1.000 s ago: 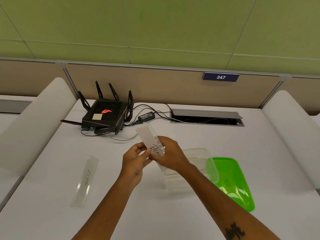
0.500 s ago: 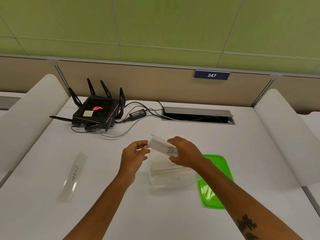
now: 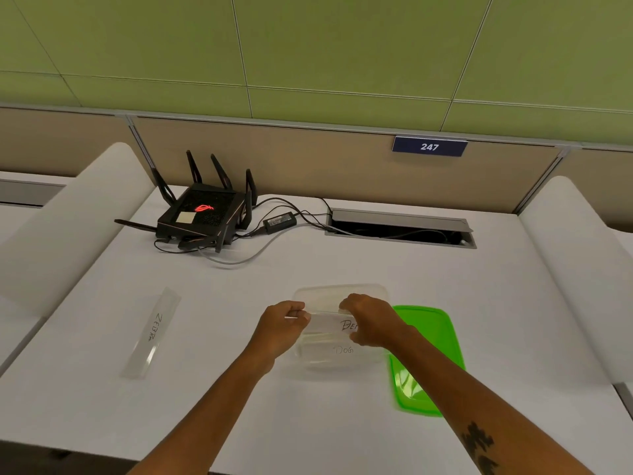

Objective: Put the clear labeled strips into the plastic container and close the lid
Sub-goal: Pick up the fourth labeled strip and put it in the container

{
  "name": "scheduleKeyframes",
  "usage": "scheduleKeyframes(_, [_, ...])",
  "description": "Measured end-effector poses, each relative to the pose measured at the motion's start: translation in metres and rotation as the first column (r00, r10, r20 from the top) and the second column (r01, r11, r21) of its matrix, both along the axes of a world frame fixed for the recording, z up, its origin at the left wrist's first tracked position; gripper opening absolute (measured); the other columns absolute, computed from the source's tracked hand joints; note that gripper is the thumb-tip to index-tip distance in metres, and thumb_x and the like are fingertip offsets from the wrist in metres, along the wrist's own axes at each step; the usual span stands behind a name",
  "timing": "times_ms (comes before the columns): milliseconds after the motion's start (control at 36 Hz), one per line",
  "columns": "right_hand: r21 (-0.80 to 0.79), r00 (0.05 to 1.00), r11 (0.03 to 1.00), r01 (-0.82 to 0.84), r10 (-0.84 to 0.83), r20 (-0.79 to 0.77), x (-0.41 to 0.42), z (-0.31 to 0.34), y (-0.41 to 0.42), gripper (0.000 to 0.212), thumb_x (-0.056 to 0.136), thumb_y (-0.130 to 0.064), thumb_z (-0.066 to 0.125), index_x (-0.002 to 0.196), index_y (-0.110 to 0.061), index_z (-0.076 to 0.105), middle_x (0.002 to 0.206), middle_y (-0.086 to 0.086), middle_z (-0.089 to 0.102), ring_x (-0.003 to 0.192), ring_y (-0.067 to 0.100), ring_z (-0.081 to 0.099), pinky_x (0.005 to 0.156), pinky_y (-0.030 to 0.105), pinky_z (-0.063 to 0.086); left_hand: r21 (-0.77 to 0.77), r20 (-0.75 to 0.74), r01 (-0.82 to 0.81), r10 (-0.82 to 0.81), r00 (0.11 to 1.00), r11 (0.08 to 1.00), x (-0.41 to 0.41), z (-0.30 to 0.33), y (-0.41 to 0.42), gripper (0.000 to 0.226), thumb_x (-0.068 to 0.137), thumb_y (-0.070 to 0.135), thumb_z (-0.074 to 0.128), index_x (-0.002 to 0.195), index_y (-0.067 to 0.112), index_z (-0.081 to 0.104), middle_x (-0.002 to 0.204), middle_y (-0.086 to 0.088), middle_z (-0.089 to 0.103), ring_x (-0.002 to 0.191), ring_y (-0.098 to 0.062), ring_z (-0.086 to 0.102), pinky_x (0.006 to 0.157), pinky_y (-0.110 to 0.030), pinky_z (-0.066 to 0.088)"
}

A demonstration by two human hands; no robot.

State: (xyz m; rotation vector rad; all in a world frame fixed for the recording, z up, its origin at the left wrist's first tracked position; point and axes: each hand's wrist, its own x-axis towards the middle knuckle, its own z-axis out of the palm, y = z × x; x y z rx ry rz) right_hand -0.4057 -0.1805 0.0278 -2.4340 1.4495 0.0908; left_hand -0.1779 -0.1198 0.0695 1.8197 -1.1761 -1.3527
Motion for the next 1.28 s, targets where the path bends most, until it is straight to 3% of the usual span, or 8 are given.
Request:
scheduleKeyframes(167, [0.041,0.999,0.999,-0.027,0.028,-0.022,0.000,-0.010,-0.001,0.059,0.070,-0.018,0.075,0.127,-0.019,0.060,0.123,0.001,0.062,0.112,0.025,0.059,0.083,0.034,0.051,0.048,0.078,0.033,-0.037,0.996,0.998,-0.009,-0.007,0.004,0.042,0.093,0.031,0.069,0.133,0.019,0.065,0.116,0.006,0.070,0.111,-0.017,0.067,0.101,-0.036,0.056])
scheduleKeyframes(333, [0.047,0.998,0.998,-0.051,0.053,-0.042,0.000,-0.018,-0.002,0.053,0.067,-0.016,0.077,0.118,-0.020,0.066,0.110,0.000,0.062,0.099,0.027,0.064,0.069,0.031,0.048,0.086,0.186,0.108,-0.122,0.975,0.990,-0.022,-0.011,0.005,0.048,0.094,0.035,0.069,0.138,0.019,0.060,0.124,0.002,0.067,0.113,-0.016,0.062,0.089,-0.025,0.047])
scheduleKeyframes(500, [0.052,0.995,0.996,-0.070,0.074,-0.071,0.002,-0.025,-0.002,0.053,0.064,-0.023,0.081,0.115,-0.021,0.067,0.107,0.000,0.063,0.092,0.027,0.066,0.064,0.027,0.037,0.118,0.299,0.144,-0.174,0.938,0.982,-0.031,-0.016,0.004,0.056,0.095,0.037,0.067,0.144,0.012,0.056,0.136,-0.005,0.065,0.122,-0.022,0.062,0.104,-0.032,0.051])
scheduleKeyframes(694, [0.013,0.991,0.995,-0.097,0.098,-0.091,0.004,-0.034,-0.004,0.052,0.067,-0.036,0.080,0.116,-0.023,0.069,0.107,0.002,0.069,0.094,0.028,0.068,0.073,0.031,0.048,0.146,0.365,0.160,-0.203,0.909,0.976,-0.038,-0.019,0.001,0.057,0.096,0.036,0.066,0.144,0.006,0.055,0.144,-0.010,0.060,0.131,-0.027,0.059,0.107,-0.032,0.049])
scheduleKeyframes(944, [0.024,0.986,0.994,-0.109,0.111,-0.123,0.005,-0.037,-0.003,0.049,0.073,-0.040,0.079,0.117,-0.023,0.067,0.115,0.004,0.068,0.100,0.031,0.067,0.079,0.032,0.047,0.209,0.418,0.166,-0.242,0.876,0.964,-0.043,-0.022,-0.003,0.041,0.096,0.031,0.066,0.125,0.002,0.065,0.126,-0.012,0.068,0.117,-0.029,0.065,0.090,-0.029,0.051])
scheduleKeyframes(1028, [0.029,0.986,0.994,-0.104,0.107,-0.126,0.006,-0.037,-0.003,0.049,0.074,-0.039,0.078,0.118,-0.023,0.067,0.118,0.004,0.068,0.102,0.031,0.067,0.079,0.032,0.047,0.223,0.431,0.178,-0.261,0.864,0.958,-0.043,-0.024,-0.007,0.024,0.094,0.028,0.065,0.094,0.004,0.063,0.101,-0.009,0.067,0.095,-0.027,0.067,0.068,-0.025,0.049])
scheduleKeyframes(1083, [0.033,0.985,0.994,-0.102,0.106,-0.135,0.006,-0.037,-0.002,0.048,0.075,-0.038,0.078,0.119,-0.025,0.067,0.120,0.003,0.067,0.103,0.030,0.067,0.081,0.032,0.048,0.228,0.432,0.179,-0.264,0.862,0.957,-0.043,-0.022,-0.008,0.021,0.093,0.025,0.065,0.087,0.006,0.057,0.093,-0.007,0.061,0.085,-0.023,0.061,0.058,-0.021,0.041])
scheduleKeyframes(1278, [0.045,0.985,0.994,-0.095,0.101,-0.139,0.006,-0.036,0.000,0.052,0.076,-0.038,0.079,0.125,-0.024,0.067,0.124,0.003,0.067,0.109,0.028,0.066,0.087,0.034,0.049,0.241,0.413,0.179,-0.268,0.870,0.954,-0.045,-0.023,-0.012,0.038,0.092,0.021,0.068,0.125,0.003,0.063,0.119,-0.012,0.068,0.097,-0.024,0.062,0.075,-0.025,0.052])
